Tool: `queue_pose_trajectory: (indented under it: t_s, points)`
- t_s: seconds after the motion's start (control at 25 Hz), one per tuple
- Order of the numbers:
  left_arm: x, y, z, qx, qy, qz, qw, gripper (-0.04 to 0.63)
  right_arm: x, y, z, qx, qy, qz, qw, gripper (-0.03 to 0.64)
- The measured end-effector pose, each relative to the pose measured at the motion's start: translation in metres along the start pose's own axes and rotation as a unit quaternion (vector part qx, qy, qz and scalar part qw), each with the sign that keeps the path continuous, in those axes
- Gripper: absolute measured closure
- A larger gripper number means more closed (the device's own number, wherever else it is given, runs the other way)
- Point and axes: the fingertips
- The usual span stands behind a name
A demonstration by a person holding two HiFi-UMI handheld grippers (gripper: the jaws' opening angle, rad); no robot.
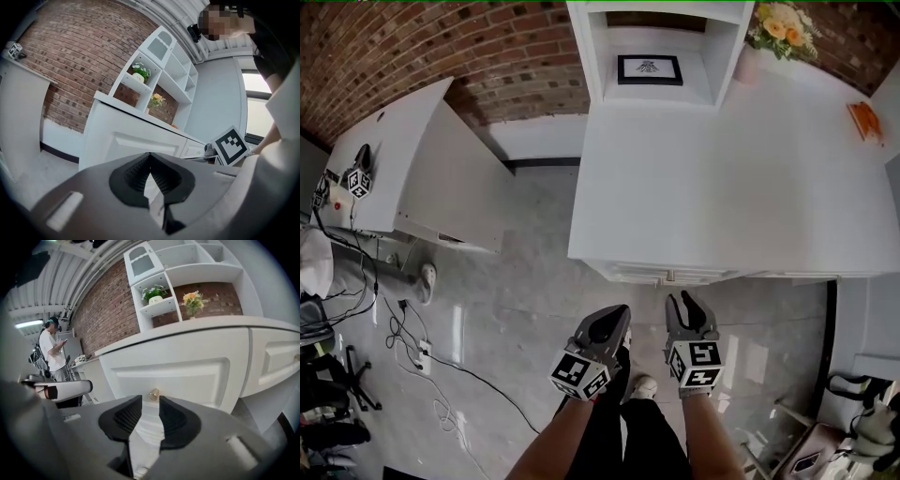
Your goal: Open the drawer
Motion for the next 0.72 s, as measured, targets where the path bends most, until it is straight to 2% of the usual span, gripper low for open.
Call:
queue_pose_trajectory:
  t_s: [0.4,0.72]
  points:
    - [-0.026,0.019,-0.012,0.004,-0.021,0.004,0.9998,0.594,0.005,0.045,-0.005,0.000,0.024,-0.041,0.999,0.488]
    - [-0.038,0.021,-0.006,0.015,-0.023,0.002,0.9996,0.592,0.009,0.053,0.002,0.027,0.034,-0.097,0.994,0.514]
Point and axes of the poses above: the fingertips, and each gripper's own axes: y forward along the fingers, x to its right, z out of its top, and after that the axes turned 1 degree about z, right-handed
